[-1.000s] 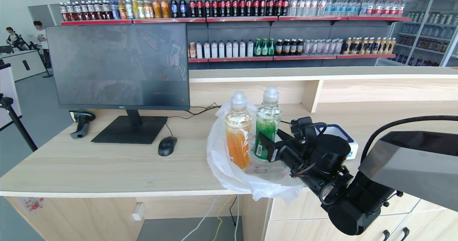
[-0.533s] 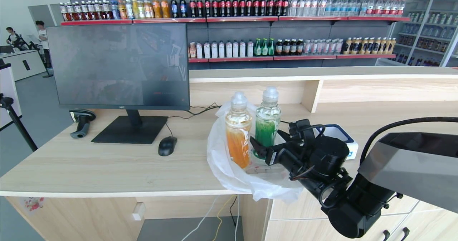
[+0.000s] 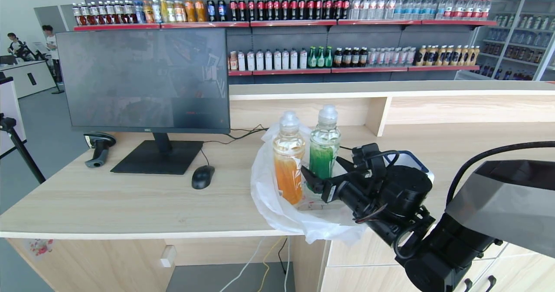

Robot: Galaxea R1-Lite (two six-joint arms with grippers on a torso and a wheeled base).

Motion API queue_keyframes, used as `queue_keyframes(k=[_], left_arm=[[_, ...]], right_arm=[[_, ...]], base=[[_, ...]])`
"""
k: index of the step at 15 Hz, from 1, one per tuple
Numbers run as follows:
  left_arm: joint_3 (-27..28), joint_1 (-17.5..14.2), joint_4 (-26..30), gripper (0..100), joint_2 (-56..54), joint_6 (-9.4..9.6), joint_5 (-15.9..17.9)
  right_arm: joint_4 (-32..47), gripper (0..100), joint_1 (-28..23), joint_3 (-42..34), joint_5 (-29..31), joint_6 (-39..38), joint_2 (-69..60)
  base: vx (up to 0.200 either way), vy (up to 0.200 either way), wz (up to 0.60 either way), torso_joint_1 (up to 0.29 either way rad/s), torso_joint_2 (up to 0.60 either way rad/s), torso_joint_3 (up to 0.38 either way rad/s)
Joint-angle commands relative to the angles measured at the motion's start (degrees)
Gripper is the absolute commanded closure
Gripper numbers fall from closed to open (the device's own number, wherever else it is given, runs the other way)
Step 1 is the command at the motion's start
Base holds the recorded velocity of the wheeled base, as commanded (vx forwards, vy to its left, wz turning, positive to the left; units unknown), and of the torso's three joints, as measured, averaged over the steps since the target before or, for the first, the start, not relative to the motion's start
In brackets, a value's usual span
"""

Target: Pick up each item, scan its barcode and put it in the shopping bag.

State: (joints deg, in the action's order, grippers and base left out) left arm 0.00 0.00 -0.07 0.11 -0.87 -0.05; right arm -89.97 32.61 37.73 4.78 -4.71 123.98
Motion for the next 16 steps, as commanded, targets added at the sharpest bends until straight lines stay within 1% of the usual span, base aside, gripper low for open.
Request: queue_keyframes(k=[1, 3, 7, 10, 14, 15, 16], left_arm=[[0.0, 0.0, -0.01, 0, -0.02, -0.01, -0.04], [0.0, 0.0, -0.01, 0, -0.02, -0.01, -0.04], [0.0, 0.0, -0.01, 0, -0.02, -0.01, -0.04], [0.0, 0.0, -0.01, 0, -0.02, -0.01, -0.04], [0.0, 0.0, -0.01, 0, -0.02, -0.01, -0.04], [0.0, 0.09, -0.01, 0, -0.02, -0.01, 0.05], [0.0, 0.0, -0.01, 0, -0.02, -0.01, -0.04]], right_arm=[[-0.03, 0, 1.4, -1.69, -0.03, 0.14, -1.81], [-0.03, 0, 1.4, -3.19, -0.03, 0.84, -3.57], [-0.03, 0, -0.27, -6.79, -0.12, 0.93, -6.82], [-0.03, 0, 0.09, -8.81, -0.12, 0.93, -9.28], [-0.03, 0, 0.88, -15.23, -0.12, 0.93, -15.78], [-0.03, 0, 0.0, -17.34, -0.12, 0.49, -18.6], [-0.03, 0, -2.02, -18.75, -0.12, 0.05, -21.15]], base=[[0.0, 0.0, 0.0, 0.0, 0.0, 0.0], [0.0, 0.0, 0.0, 0.0, 0.0, 0.0], [0.0, 0.0, 0.0, 0.0, 0.0, 0.0], [0.0, 0.0, 0.0, 0.0, 0.0, 0.0], [0.0, 0.0, 0.0, 0.0, 0.0, 0.0], [0.0, 0.0, 0.0, 0.0, 0.0, 0.0], [0.0, 0.0, 0.0, 0.0, 0.0, 0.0]])
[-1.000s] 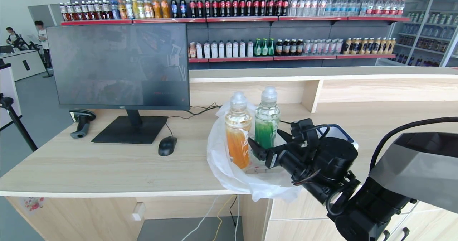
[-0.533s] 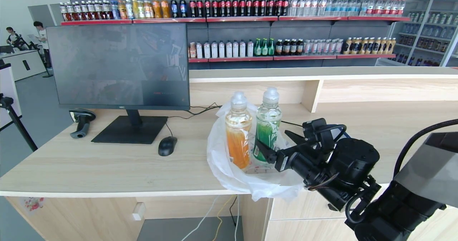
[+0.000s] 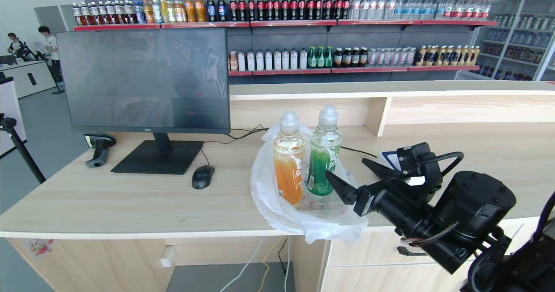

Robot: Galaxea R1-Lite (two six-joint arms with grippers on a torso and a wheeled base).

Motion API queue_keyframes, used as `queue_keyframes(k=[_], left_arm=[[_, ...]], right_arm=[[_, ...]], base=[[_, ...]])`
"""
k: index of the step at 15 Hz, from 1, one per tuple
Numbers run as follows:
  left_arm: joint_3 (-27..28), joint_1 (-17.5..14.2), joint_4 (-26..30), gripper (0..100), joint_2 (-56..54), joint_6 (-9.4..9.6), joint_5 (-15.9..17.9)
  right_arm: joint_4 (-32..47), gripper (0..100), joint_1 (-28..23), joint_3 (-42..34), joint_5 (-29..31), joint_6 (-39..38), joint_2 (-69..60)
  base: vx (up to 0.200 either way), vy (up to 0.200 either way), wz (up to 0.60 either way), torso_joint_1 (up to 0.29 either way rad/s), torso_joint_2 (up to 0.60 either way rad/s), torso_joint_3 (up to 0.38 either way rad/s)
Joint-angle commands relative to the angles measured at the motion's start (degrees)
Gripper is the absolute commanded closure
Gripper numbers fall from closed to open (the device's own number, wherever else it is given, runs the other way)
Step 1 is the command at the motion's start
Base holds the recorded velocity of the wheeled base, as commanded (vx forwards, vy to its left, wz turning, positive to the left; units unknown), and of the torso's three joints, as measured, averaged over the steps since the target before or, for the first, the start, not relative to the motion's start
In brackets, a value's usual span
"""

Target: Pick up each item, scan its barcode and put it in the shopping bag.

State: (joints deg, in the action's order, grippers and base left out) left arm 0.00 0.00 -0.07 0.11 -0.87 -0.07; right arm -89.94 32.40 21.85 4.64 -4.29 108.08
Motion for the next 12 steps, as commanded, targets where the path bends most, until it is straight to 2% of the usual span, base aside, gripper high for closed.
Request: queue_keyframes(k=[1, 3, 10, 12], left_arm=[[0.0, 0.0, -0.01, 0, -0.02, -0.01, -0.01], [0.0, 0.0, -0.01, 0, -0.02, -0.01, 0.07], [0.0, 0.0, -0.01, 0, -0.02, -0.01, 0.07], [0.0, 0.0, -0.01, 0, -0.02, -0.01, 0.07]], right_arm=[[-0.06, 0, -7.35, -8.66, 0.01, -1.33, -12.46], [-0.06, 0, -8.85, -21.85, -0.16, -4.15, -22.39], [-0.06, 0, -8.94, -21.85, -0.07, -0.1, -33.73], [3.81, 0, -8.94, -21.85, 0.01, -0.37, -35.57]], base=[[0.0, 0.0, 0.0, 0.0, 0.0, 0.0], [0.0, 0.0, 0.0, 0.0, 0.0, 0.0], [0.0, 0.0, 0.0, 0.0, 0.0, 0.0], [0.0, 0.0, 0.0, 0.0, 0.0, 0.0]])
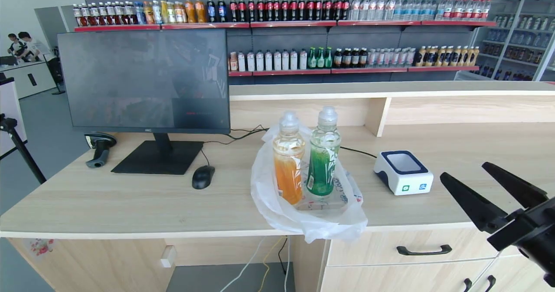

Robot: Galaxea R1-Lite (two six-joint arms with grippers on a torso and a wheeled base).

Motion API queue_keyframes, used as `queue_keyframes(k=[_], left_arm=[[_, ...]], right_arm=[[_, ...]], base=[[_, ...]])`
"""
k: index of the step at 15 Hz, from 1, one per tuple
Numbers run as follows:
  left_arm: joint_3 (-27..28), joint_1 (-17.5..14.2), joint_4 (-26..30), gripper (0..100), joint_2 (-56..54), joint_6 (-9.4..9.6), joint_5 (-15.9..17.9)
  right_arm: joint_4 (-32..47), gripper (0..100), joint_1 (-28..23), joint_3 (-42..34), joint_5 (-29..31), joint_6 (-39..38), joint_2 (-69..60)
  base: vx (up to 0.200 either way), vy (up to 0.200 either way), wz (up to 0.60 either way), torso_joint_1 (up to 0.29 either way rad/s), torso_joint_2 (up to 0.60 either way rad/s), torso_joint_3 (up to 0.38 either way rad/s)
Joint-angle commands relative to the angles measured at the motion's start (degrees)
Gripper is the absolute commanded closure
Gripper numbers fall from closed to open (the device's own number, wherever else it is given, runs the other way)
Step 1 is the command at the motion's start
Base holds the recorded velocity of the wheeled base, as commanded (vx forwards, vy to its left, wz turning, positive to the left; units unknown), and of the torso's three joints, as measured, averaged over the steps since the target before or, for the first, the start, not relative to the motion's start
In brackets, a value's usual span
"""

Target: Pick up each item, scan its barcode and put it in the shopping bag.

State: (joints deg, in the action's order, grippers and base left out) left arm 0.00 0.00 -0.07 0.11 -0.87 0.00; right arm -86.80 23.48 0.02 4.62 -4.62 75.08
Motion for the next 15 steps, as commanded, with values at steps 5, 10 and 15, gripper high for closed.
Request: queue_keyframes(k=[5, 10, 15], left_arm=[[0.0, 0.09, -0.01, 0, -0.02, 0.43, 0.0], [0.0, 0.09, -0.01, 0, -0.02, 0.43, 0.0], [0.0, 0.09, -0.01, 0, -0.02, 0.43, 0.0]], right_arm=[[42.76, 0, -0.01, -0.02, -0.49, -0.65, -31.31], [87.94, 0, 1.92, 0.77, -4.36, 4.09, -67.52], [86.45, 0, 1.66, -0.02, -4.44, 4.09, -67.44]], base=[[0.0, 0.0, 0.0, 0.0, 0.0, 0.0], [0.0, 0.0, 0.0, 0.0, 0.0, 0.0], [0.0, 0.0, 0.0, 0.0, 0.0, 0.0]])
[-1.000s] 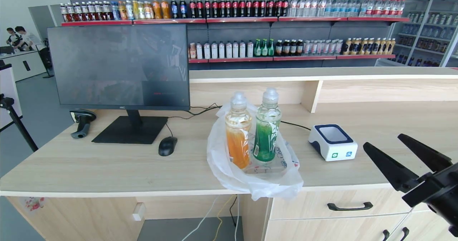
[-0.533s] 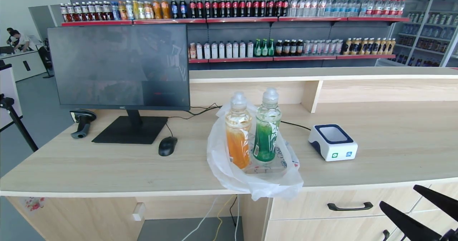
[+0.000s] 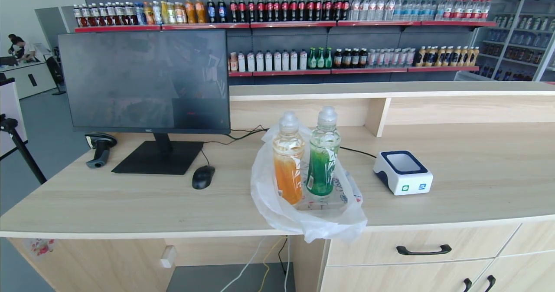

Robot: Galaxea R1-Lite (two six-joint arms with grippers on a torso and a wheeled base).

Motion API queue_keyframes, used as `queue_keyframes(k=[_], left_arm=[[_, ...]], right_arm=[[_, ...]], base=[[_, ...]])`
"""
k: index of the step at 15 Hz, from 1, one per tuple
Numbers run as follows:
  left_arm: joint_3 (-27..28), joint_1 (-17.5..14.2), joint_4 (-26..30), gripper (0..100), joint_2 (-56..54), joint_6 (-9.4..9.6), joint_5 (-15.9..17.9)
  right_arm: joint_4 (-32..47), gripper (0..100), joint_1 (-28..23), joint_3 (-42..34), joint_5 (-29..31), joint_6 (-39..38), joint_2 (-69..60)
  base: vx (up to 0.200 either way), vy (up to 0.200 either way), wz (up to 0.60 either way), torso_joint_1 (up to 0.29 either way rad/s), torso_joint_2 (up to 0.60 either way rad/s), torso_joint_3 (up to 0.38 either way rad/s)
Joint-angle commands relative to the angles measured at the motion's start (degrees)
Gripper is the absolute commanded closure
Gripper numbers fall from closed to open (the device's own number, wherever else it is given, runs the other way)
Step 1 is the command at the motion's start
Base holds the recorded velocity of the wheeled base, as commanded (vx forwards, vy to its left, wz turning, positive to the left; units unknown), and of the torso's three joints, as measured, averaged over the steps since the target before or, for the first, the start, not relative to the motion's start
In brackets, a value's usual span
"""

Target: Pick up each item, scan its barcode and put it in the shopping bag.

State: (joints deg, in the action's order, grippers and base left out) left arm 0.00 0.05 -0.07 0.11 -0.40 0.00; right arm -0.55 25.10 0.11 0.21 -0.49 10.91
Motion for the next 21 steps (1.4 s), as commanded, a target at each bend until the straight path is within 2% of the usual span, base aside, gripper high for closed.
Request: queue_keyframes(k=[1, 4, 7, 8, 9, 12, 14, 21], left_arm=[[0.0, 0.04, -0.01, 0, -0.02, -0.04, 0.0], [0.0, -0.05, -0.01, 0, -0.02, -0.13, 0.0], [0.0, -0.05, -0.01, 0, -0.02, -0.13, 0.0], [0.0, -0.05, -0.01, 0, -0.02, -0.13, 0.0], [0.0, 0.04, -0.01, 0, -0.02, -0.13, 0.0], [0.0, 0.04, -0.01, 0, -0.02, -0.13, 0.0], [0.0, 0.04, -0.01, 0, -0.02, -0.13, 0.0], [0.0, 0.04, -0.01, 0, -0.02, -0.13, 0.0]], right_arm=[[0.28, 0, -1.72, -0.11, -0.03, 0.22, -2.82], [0.37, 0, -13.67, -0.11, -0.03, 1.01, -1.15], [0.37, 0, -19.65, -0.11, -0.03, 1.01, -2.91], [0.37, 0, -23.43, -0.11, -0.03, 1.01, -6.25], [0.37, 0, -25.01, -0.11, -0.03, 1.01, -9.06], [0.46, 0, -25.54, -0.02, -0.03, 0.84, -10.91], [0.28, 0, -25.36, -0.11, -0.21, -2.32, -10.73], [0.37, 0, -25.36, -0.11, -0.21, -2.15, -10.91]], base=[[0.0, 0.0, 0.0, 0.0, 0.0, 0.0], [0.0, 0.0, 0.0, 0.0, 0.0, 0.0], [0.0, 0.0, 0.0, 0.0, 0.0, 0.0], [0.0, 0.0, 0.0, 0.0, 0.0, 0.0], [0.0, 0.0, 0.0, 0.0, 0.0, 0.0], [0.0, 0.0, 0.0, 0.0, 0.0, 0.0], [0.0, 0.0, 0.0, 0.0, 0.0, 0.0], [0.0, 0.0, 0.0, 0.0, 0.0, 0.0]])
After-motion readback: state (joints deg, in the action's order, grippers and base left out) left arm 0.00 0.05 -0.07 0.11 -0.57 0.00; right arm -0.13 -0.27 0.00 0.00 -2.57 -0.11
